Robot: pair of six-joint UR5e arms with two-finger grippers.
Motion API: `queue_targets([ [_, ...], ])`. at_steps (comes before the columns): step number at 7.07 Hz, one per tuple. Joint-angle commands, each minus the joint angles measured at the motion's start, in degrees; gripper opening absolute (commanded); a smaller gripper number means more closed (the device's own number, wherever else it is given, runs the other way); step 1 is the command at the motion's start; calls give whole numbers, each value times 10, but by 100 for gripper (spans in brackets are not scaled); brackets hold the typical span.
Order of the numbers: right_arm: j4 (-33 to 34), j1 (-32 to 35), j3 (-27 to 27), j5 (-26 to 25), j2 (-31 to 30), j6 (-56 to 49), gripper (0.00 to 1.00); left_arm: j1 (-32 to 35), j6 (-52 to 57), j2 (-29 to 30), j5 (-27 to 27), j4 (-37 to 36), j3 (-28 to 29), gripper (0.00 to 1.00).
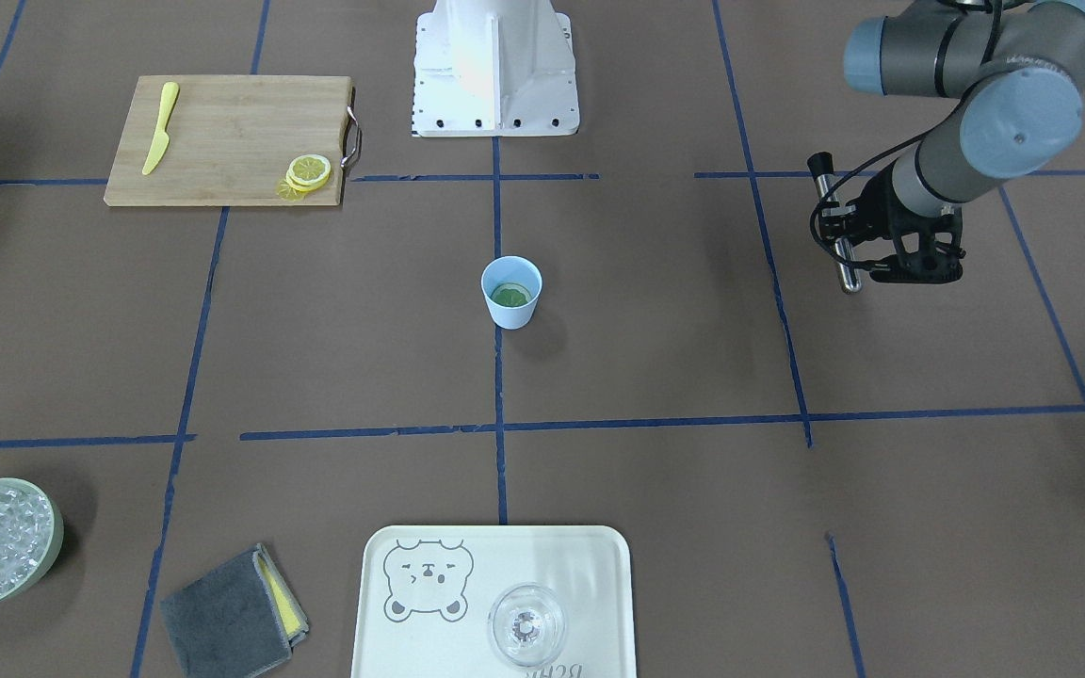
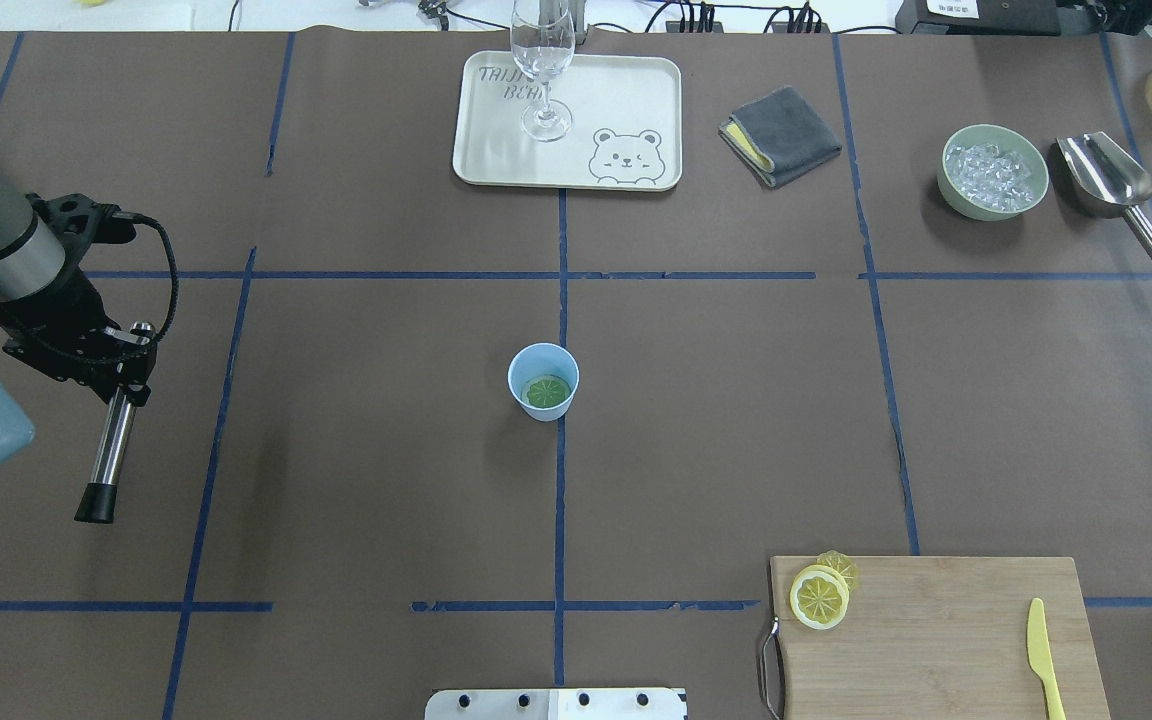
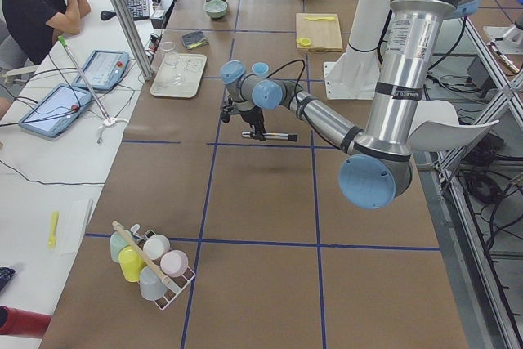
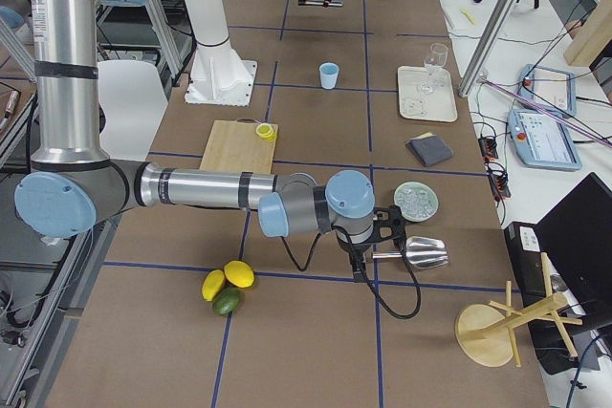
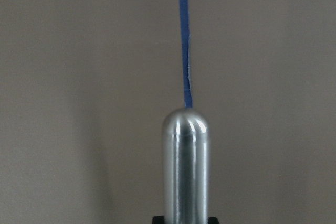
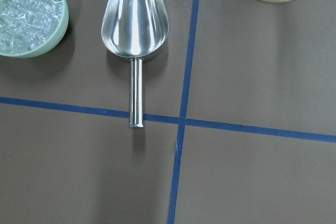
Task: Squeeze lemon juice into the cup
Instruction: 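Set the muddler upright on the table and open the left gripper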
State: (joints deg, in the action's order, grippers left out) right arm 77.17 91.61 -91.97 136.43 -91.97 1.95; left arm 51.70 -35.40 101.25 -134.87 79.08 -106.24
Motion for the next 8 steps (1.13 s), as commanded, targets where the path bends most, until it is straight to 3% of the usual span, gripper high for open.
queue_targets([
  [1,0,0,-10,-1,0,1,100,1,13,12,-2,9,51,0],
  [4,0,-8,-13,-3,0,1,100,2,9,60,-2,24,123,0],
  [6,0,-11,-14,-3,0,0,100,2,7,59,-1,104,179,0],
  [7,0,-11,-15,-3,0,0,100,3,6,59,-1,105,181,0],
  [8,0,-11,-15,-3,0,0,100,3,8,59,0,106,180,96],
])
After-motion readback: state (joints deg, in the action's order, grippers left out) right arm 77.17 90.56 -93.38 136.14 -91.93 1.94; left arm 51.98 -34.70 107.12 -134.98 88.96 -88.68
